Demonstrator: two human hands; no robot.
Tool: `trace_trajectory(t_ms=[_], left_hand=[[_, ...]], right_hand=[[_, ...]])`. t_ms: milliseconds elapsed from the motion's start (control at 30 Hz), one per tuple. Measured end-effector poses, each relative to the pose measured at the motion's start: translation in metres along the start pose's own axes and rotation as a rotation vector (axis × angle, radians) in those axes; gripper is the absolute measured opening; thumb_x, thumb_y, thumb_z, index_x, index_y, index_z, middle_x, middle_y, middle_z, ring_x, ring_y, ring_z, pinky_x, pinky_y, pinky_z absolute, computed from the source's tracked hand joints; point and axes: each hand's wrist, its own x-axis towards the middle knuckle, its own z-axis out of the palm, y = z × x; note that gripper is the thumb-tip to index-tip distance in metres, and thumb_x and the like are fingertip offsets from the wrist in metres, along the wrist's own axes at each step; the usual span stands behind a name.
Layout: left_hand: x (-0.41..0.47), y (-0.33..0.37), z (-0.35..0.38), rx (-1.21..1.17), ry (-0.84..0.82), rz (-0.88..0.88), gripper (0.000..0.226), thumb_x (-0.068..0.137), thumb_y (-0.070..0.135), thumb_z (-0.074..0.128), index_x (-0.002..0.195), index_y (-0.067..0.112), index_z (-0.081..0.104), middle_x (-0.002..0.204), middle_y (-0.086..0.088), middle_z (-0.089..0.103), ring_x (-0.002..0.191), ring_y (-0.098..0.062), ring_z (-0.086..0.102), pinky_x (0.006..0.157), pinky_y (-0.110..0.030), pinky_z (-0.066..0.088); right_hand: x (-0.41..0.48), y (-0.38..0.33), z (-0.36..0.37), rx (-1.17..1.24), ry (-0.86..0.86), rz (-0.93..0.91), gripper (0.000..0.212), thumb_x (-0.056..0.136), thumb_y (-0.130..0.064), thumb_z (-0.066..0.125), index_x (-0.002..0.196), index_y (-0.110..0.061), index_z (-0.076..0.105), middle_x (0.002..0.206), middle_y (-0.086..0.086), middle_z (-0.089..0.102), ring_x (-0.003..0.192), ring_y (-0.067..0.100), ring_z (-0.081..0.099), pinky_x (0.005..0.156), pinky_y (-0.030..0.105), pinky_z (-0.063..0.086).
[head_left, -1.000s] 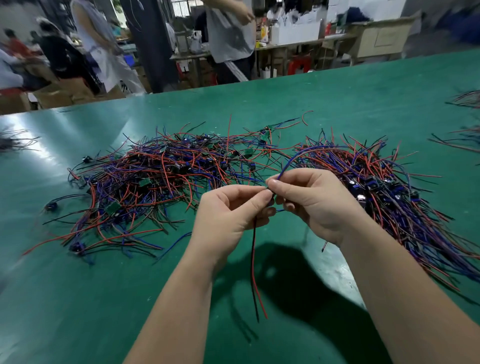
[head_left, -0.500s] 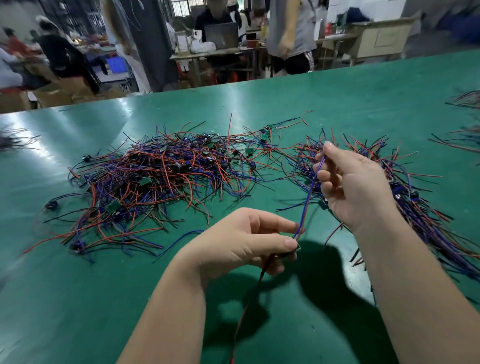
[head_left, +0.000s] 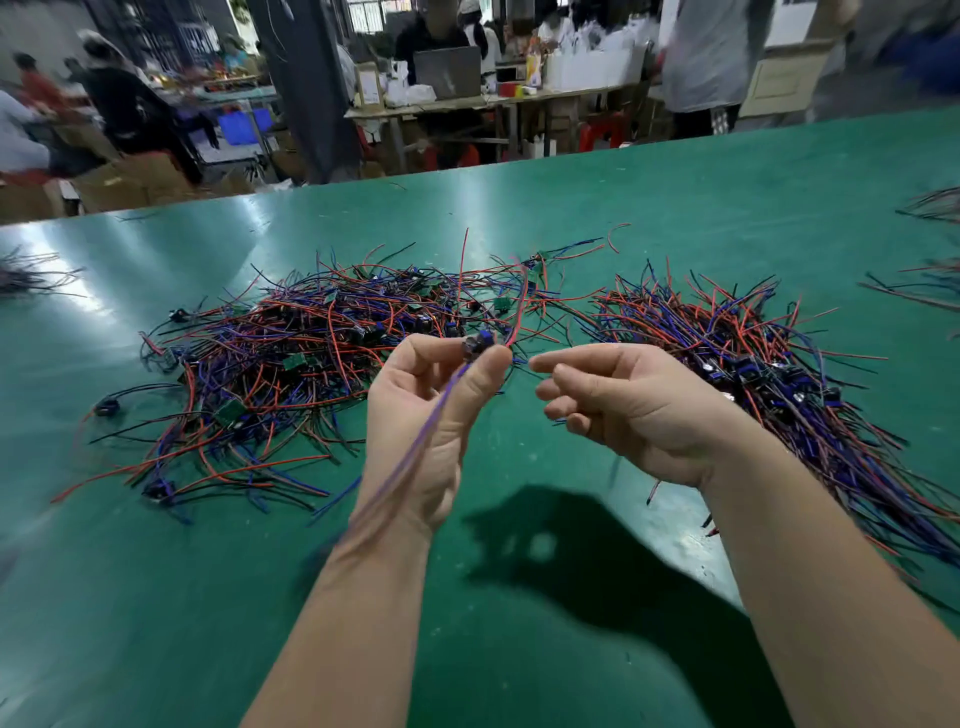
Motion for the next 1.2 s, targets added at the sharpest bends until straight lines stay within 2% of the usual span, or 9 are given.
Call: trace_trajectory(t_ms=[100, 200, 333, 433, 500, 667, 1000, 1067, 1200], left_hand=[[-0.008, -0.011, 0.005, 0.283, -0.109, 0.135, 0.029, 0.059, 0.005, 0.079, 0.077, 0.010, 0.057, 0.067, 0.005, 0.070, 0.061, -0.002, 0.062, 0.061, -0.014, 0.049], [-0.011, -0.021, 0.006, 0.389, -0.227, 0.149, 0.028, 0.062, 0.003, 0.081, 0.079, 0.009, 0.059, 0.073, 0.003, 0.072, 0.066, -0.005, 0.066, 0.065, -0.017, 0.052], [-0.008, -0.021, 0.004, 0.488, -0.258, 0.086, 0.035, 0.080, -0.021, 0.055, 0.080, 0.011, 0.067, 0.079, 0.008, 0.073, 0.076, -0.003, 0.068, 0.071, -0.016, 0.052], [-0.009, -0.017, 0.007, 0.344, -0.177, -0.023, 0.010, 0.086, 0.003, 0.064, 0.084, 0.011, 0.069, 0.079, -0.002, 0.074, 0.073, -0.011, 0.069, 0.066, -0.024, 0.056], [-0.011, -0.018, 0.007, 0.346, -0.169, -0.079, 0.021, 0.068, 0.020, 0.076, 0.085, 0.008, 0.069, 0.074, -0.004, 0.073, 0.067, -0.012, 0.068, 0.063, -0.025, 0.057], [-0.012, -0.017, 0.006, 0.399, -0.191, -0.316, 0.011, 0.073, -0.001, 0.074, 0.079, 0.002, 0.065, 0.063, -0.007, 0.070, 0.055, -0.012, 0.066, 0.055, -0.023, 0.056], [-0.013, -0.006, -0.005, 0.585, -0.521, -0.605, 0.017, 0.077, -0.004, 0.073, 0.086, 0.009, 0.065, 0.065, -0.006, 0.068, 0.063, -0.017, 0.070, 0.057, -0.023, 0.055], [-0.012, -0.005, -0.006, 0.648, -0.452, -0.551, 0.013, 0.075, -0.002, 0.074, 0.079, 0.008, 0.068, 0.066, -0.009, 0.069, 0.059, -0.015, 0.068, 0.053, -0.019, 0.052], [0.001, -0.011, -0.008, 0.464, -0.010, -0.334, 0.007, 0.076, 0.004, 0.075, 0.078, 0.005, 0.069, 0.064, -0.007, 0.070, 0.058, -0.014, 0.065, 0.056, -0.021, 0.055]], right_hand=[[0.002, 0.001, 0.003, 0.061, 0.002, -0.034, 0.020, 0.067, -0.025, 0.066, 0.076, -0.010, 0.076, 0.066, 0.001, 0.067, 0.054, 0.006, 0.059, 0.053, 0.014, 0.046], [0.003, 0.000, 0.002, 0.039, 0.058, -0.047, 0.015, 0.066, -0.023, 0.066, 0.067, -0.012, 0.076, 0.065, 0.002, 0.067, 0.057, 0.009, 0.055, 0.054, 0.016, 0.046], [0.004, -0.003, -0.003, -0.021, 0.157, -0.033, 0.011, 0.062, -0.022, 0.068, 0.062, -0.014, 0.075, 0.062, 0.002, 0.065, 0.052, 0.008, 0.053, 0.050, 0.014, 0.045], [0.004, -0.003, -0.005, -0.059, 0.177, -0.048, 0.012, 0.059, -0.019, 0.071, 0.063, -0.008, 0.072, 0.058, 0.001, 0.062, 0.048, 0.008, 0.050, 0.048, 0.014, 0.041], [0.003, -0.001, -0.005, -0.108, 0.159, -0.060, 0.011, 0.060, -0.018, 0.071, 0.063, -0.007, 0.070, 0.055, 0.002, 0.062, 0.045, 0.008, 0.049, 0.045, 0.015, 0.038], [0.004, 0.001, -0.007, -0.233, 0.245, -0.118, 0.012, 0.073, -0.012, 0.073, 0.068, -0.004, 0.065, 0.049, 0.000, 0.058, 0.040, 0.006, 0.047, 0.039, 0.015, 0.034], [0.005, -0.008, -0.014, 0.041, 0.590, -0.371, 0.022, 0.092, -0.021, 0.060, 0.074, -0.009, 0.061, 0.048, 0.000, 0.058, 0.037, 0.009, 0.053, 0.037, 0.015, 0.040], [0.004, -0.013, -0.016, 0.194, 0.635, -0.423, 0.025, 0.099, -0.025, 0.047, 0.082, -0.011, 0.060, 0.055, 0.004, 0.060, 0.044, 0.014, 0.060, 0.042, 0.018, 0.046], [0.004, -0.020, -0.019, 0.289, 0.628, -0.388, 0.016, 0.100, -0.017, 0.040, 0.090, -0.016, 0.052, 0.071, 0.009, 0.059, 0.055, 0.021, 0.065, 0.055, 0.026, 0.052]])
